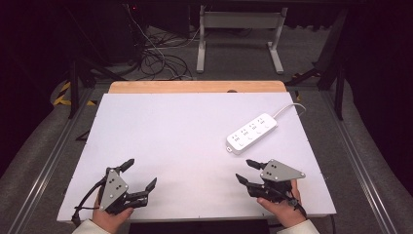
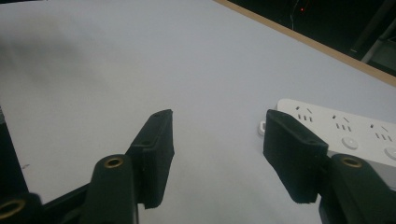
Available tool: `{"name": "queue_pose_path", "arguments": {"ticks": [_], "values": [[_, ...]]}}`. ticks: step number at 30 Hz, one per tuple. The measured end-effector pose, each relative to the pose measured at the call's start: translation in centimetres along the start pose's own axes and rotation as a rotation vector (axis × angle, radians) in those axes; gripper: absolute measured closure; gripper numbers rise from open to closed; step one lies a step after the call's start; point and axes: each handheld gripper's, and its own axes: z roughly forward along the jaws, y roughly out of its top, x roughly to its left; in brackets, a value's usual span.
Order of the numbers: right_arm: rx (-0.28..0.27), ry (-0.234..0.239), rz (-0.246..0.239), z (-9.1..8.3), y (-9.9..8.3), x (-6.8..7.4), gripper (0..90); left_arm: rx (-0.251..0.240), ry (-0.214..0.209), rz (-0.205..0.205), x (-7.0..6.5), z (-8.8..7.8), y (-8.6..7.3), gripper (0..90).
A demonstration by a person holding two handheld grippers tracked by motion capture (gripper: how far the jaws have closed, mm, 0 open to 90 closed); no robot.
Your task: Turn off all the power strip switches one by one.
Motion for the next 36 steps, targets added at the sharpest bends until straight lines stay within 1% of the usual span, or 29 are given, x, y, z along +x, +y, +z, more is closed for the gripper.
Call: {"name": "queue_pose_path", "arguments": {"ticks": [1,2,3,5,6,7,9,10,11,12,13,14,15,16,17,19,22,23,24,25,26,27,28,29,30,32,33,34,36], "values": [[0.003,-0.003,-0.005,0.0,0.2,0.0,44.1,0.001,0.0,0.002,0.0,0.0,0.0,13.0],[0.006,0.004,-0.008,0.0,0.4,-0.1,48.1,0.003,0.004,0.013,0.1,0.0,0.0,13.0],[0.013,0.023,-0.012,0.1,0.6,-0.2,49.8,0.003,0.004,0.013,0.1,0.0,0.0,13.0],[0.018,0.008,-0.045,0.1,1.1,-0.2,57.2,0.006,0.01,0.007,0.1,0.0,0.0,13.0],[0.012,0.008,-0.063,0.1,1.2,-0.2,59.6,0.004,0.009,-0.001,0.1,0.0,0.0,13.0],[0.009,0.003,-0.075,0.2,1.4,-0.3,60.0,0.004,0.011,0.0,0.2,0.0,0.0,13.0],[-0.015,-0.011,-0.101,0.3,1.7,-0.5,59.9,0.005,0.011,0.001,0.2,0.0,0.0,13.0],[-0.026,-0.024,-0.115,0.3,1.8,-0.5,61.4,0.006,0.011,0.001,0.2,0.0,0.0,13.0],[-0.026,-0.024,-0.115,0.3,1.8,-0.5,61.4,0.006,0.011,0.001,0.2,0.0,0.0,13.0],[-0.017,0.001,-0.111,0.4,2.1,-0.8,62.4,0.005,0.012,0.001,0.2,0.0,0.0,13.0],[-0.014,-0.003,-0.111,0.4,2.3,-0.9,62.4,0.008,0.014,0.011,0.2,0.0,0.0,13.0],[-0.009,-0.01,-0.106,0.5,2.5,-1.1,61.6,0.008,0.014,0.011,0.3,0.0,0.0,13.0],[-0.005,0.001,-0.097,0.5,2.7,-1.3,62.0,0.008,0.015,0.011,0.3,0.0,0.0,13.0],[0.001,0.014,-0.091,0.6,3.0,-1.5,65.7,0.009,0.016,0.01,0.3,0.0,0.0,13.0],[0.023,0.013,-0.094,0.7,3.2,-1.7,68.2,0.009,0.016,0.01,0.3,0.0,0.0,13.0],[0.062,0.03,-0.095,1.0,3.7,-2.1,71.1,0.009,0.018,0.013,0.2,0.0,0.0,13.0],[0.083,0.035,-0.079,1.3,4.2,-2.9,71.0,0.011,0.018,0.01,0.2,0.0,0.0,13.0],[0.092,0.053,-0.058,1.4,4.3,-3.3,71.9,0.011,0.021,0.013,0.2,0.0,0.0,13.0],[0.105,0.094,-0.017,1.6,4.4,-3.7,72.7,0.011,0.021,0.013,0.2,0.0,0.0,13.0],[0.112,0.119,0.015,1.7,4.5,-4.1,74.5,0.011,0.02,0.005,0.2,0.0,-0.1,13.0],[0.108,0.109,0.014,1.7,4.5,-4.3,75.3,0.011,0.021,0.006,0.2,0.0,-0.1,13.0],[0.11,0.087,0.002,1.8,4.6,-4.4,76.2,0.011,0.021,0.006,0.2,0.0,-0.1,13.0],[0.117,0.086,0.01,1.8,4.7,-4.6,76.3,0.011,0.021,0.006,0.2,0.0,-0.1,13.0],[0.121,0.097,0.029,2.0,4.7,-4.8,76.6,0.012,0.022,0.006,0.2,0.0,-0.1,13.0],[0.13,0.094,0.048,2.1,4.8,-5.0,76.5,0.014,0.022,0.007,0.2,0.0,-0.1,13.0],[0.153,0.106,0.1,2.4,4.8,-5.6,75.9,0.014,0.023,0.007,0.2,0.0,-0.1,13.0],[0.153,0.106,0.1,2.4,4.8,-5.6,75.9,0.014,0.023,0.007,0.2,0.0,-0.1,13.0],[0.16,0.097,0.11,2.7,4.9,-6.0,76.6,0.014,0.024,0.007,0.2,0.0,-0.1,12.9],[0.162,0.088,0.11,2.8,4.9,-6.2,76.2,0.014,0.025,0.007,0.2,0.0,-0.1,13.0]]}}
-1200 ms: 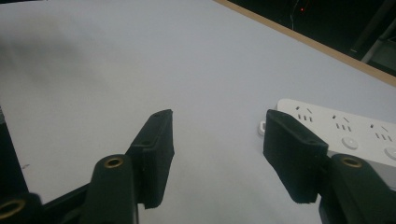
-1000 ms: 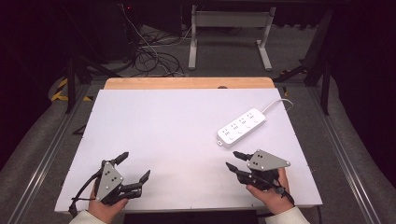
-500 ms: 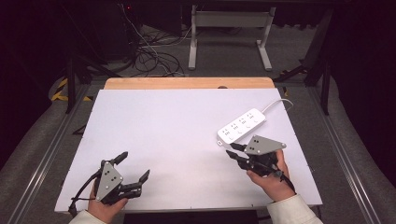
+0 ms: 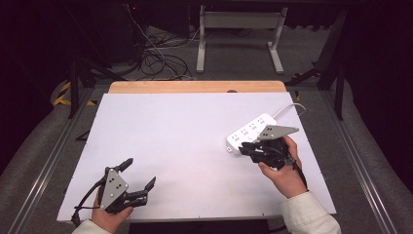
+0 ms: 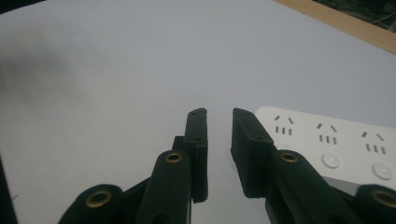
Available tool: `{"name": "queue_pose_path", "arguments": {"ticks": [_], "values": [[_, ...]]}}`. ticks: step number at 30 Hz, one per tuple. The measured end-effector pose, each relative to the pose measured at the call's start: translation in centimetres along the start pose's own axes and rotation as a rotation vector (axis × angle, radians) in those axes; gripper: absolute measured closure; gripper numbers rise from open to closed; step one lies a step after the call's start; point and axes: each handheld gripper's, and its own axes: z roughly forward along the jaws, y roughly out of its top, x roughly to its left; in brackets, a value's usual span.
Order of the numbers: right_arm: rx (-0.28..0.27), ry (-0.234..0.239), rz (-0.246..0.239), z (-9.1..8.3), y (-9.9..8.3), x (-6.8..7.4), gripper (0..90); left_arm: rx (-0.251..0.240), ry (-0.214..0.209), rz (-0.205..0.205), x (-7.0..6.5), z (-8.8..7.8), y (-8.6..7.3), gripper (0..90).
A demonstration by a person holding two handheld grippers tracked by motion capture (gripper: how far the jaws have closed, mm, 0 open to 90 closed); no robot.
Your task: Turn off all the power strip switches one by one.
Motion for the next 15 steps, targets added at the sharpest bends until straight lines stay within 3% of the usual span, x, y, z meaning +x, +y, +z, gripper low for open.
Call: {"name": "queue_pose_path", "arguments": {"ticks": [8,15], "values": [[0.05,-0.056,0.008,1.6,1.0,-1.9,76.9,0.01,-0.003,0.006,0.1,0.1,0.0,12.8],[0.066,-0.053,0.012,2.3,1.3,-2.5,80.2,0.016,-0.006,-0.004,0.1,0.3,-0.1,12.8]]}}
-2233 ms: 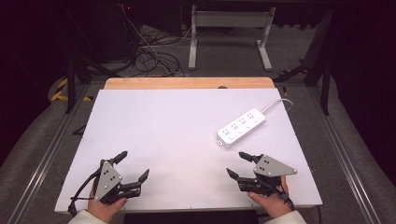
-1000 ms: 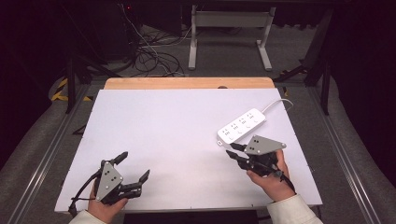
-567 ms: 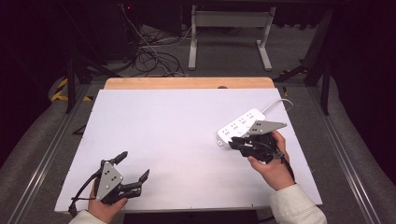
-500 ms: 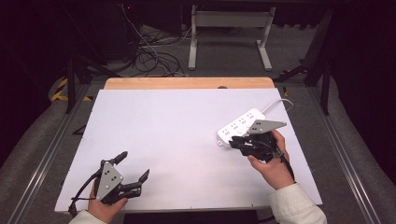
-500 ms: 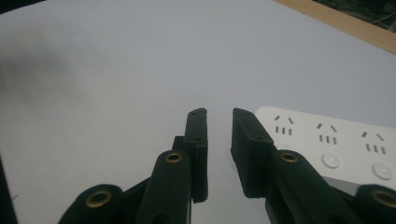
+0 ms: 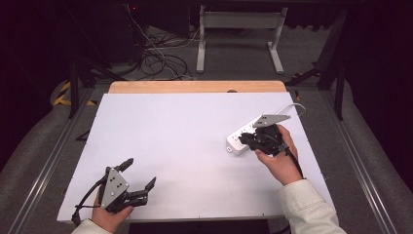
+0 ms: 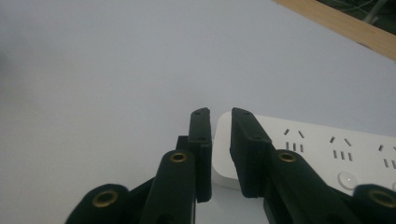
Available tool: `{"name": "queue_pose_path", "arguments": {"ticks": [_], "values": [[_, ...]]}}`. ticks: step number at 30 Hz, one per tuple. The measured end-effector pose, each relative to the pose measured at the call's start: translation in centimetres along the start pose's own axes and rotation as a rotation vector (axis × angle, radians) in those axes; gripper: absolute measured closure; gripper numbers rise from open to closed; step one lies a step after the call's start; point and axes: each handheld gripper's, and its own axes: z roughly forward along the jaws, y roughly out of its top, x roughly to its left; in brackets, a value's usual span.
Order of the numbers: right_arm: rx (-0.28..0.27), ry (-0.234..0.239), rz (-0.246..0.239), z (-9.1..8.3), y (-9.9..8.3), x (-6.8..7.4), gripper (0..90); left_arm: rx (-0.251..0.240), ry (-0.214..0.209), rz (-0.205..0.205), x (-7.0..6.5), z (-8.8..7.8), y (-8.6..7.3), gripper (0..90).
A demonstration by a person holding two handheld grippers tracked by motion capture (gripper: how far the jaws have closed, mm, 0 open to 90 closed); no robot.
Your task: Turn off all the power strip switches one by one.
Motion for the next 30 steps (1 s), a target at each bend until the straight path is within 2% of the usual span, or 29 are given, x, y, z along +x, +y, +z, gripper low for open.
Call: {"name": "queue_pose_path", "arguments": {"ticks": [3,5,7,14,18,23,27,30], "values": [[0.023,-0.011,-0.014,0.2,0.1,-0.1,83.1,-0.003,0.001,-0.001,0.0,0.0,0.0,12.7],[0.03,-0.009,-0.019,0.3,0.0,-0.2,88.6,-0.003,0.003,0.003,0.0,-0.1,0.0,12.7],[0.041,-0.027,-0.026,0.4,0.0,-0.2,90.0,-0.002,0.002,0.003,-0.1,0.0,0.0,12.7],[0.178,-0.014,0.037,1.9,0.1,-0.8,90.0,-0.003,0.003,0.002,0.0,0.0,0.0,12.7],[0.224,-0.027,0.062,2.6,0.3,-1.2,90.0,-0.003,0.005,0.011,0.0,-0.1,0.0,12.7],[0.254,-0.022,0.092,3.6,0.2,-2.0,90.0,-0.003,0.002,0.002,0.0,-0.1,0.0,12.8],[0.261,-0.033,0.096,4.2,0.2,-2.3,90.0,0.003,0.002,0.002,0.0,0.0,0.0,13.0],[0.285,-0.032,0.091,4.8,0.1,-2.4,90.0,0.007,0.003,0.01,0.0,0.0,0.0,13.1]]}}
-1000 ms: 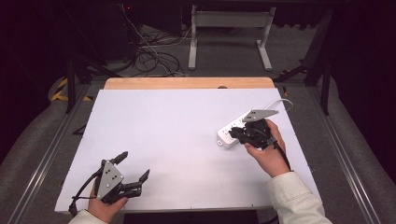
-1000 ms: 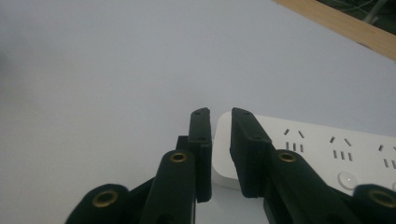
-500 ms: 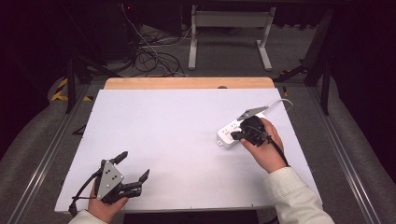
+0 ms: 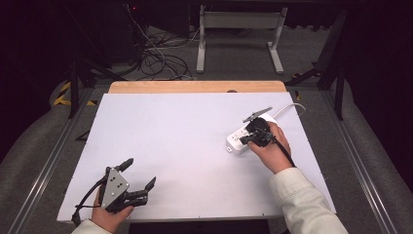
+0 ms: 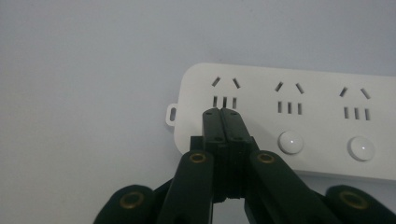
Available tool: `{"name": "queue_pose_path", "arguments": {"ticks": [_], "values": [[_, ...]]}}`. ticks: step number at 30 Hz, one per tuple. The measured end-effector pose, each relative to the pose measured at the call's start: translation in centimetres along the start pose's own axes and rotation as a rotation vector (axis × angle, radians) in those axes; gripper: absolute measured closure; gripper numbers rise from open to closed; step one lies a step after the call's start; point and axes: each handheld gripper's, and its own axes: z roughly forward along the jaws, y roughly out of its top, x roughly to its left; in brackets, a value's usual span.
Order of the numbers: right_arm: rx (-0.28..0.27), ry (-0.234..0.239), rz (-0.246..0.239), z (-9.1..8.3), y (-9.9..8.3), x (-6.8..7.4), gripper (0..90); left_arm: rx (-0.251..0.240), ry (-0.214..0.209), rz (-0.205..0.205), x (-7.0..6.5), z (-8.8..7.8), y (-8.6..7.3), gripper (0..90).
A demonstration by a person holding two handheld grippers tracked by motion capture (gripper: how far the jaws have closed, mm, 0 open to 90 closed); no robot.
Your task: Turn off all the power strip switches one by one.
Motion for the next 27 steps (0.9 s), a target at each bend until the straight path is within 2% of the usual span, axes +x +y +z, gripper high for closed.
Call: {"name": "queue_pose_path", "arguments": {"ticks": [2,15,24,27], "values": [[0.01,-0.009,0.003,0.4,0.1,-0.1,90.0,-0.005,-0.003,-0.01,-0.1,0.0,0.0,13.0],[0.013,-0.01,0.008,1.1,0.2,-0.3,90.0,-0.006,-0.001,-0.008,0.0,0.0,0.0,13.0],[0.017,-0.051,-0.016,1.4,0.2,-0.1,90.0,-0.004,0.003,-0.008,-0.1,0.0,0.0,13.0],[0.015,-0.057,-0.01,1.4,0.2,0.0,90.0,-0.005,0.005,-0.005,0.0,0.0,0.0,13.0]]}}
